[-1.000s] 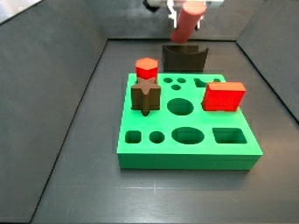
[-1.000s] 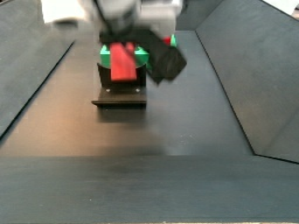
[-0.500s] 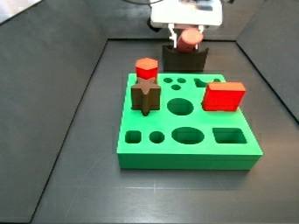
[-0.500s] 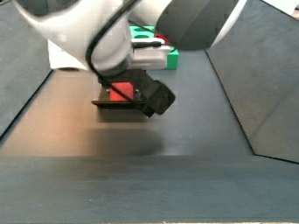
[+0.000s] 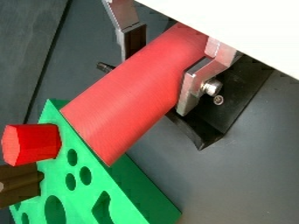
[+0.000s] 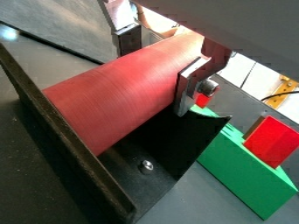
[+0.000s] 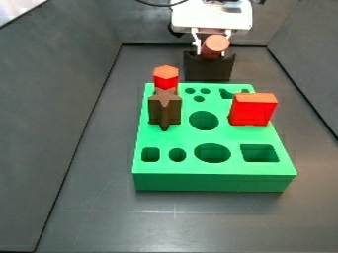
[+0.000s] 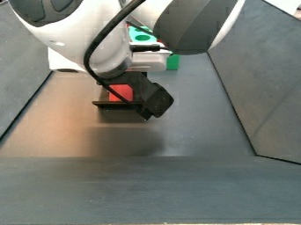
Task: Pick up the oval object. Move up. Place the oval object on the fixture. Regrasp the oval object. Move to above the board. Insert the oval object.
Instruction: Place the oval object on the fixture, then regrasp the oval object.
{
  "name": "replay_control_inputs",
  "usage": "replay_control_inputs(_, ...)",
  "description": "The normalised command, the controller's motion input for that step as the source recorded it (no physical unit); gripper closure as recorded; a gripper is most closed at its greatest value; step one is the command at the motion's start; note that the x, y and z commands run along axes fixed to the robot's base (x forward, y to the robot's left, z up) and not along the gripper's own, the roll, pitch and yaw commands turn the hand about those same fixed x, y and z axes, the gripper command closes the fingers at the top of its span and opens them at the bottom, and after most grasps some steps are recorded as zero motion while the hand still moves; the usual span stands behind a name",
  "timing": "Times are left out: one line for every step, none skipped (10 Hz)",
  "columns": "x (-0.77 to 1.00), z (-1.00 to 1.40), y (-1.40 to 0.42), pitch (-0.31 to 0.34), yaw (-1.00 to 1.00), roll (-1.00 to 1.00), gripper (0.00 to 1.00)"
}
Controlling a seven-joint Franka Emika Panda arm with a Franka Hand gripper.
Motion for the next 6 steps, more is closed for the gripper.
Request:
replay_control_inputs(0.0,0.0,0.0,0.0,0.0,0.0,0.0)
replay_control_inputs(0.0,1.0,0.0,0.015,0.02,0.04,0.0)
replay_control_inputs(0.0,1.0,0.0,0.017,0.02,0.04,0.0)
replay_control_inputs(-0.02,1.0,0.0,0.034,0.02,0.06,0.0)
replay_control_inputs(-0.03,1.0,0.0,0.048,0.02,0.06,0.0)
replay_control_inputs(-0.03,1.0,0.0,0.067,0.01,0.07,0.0)
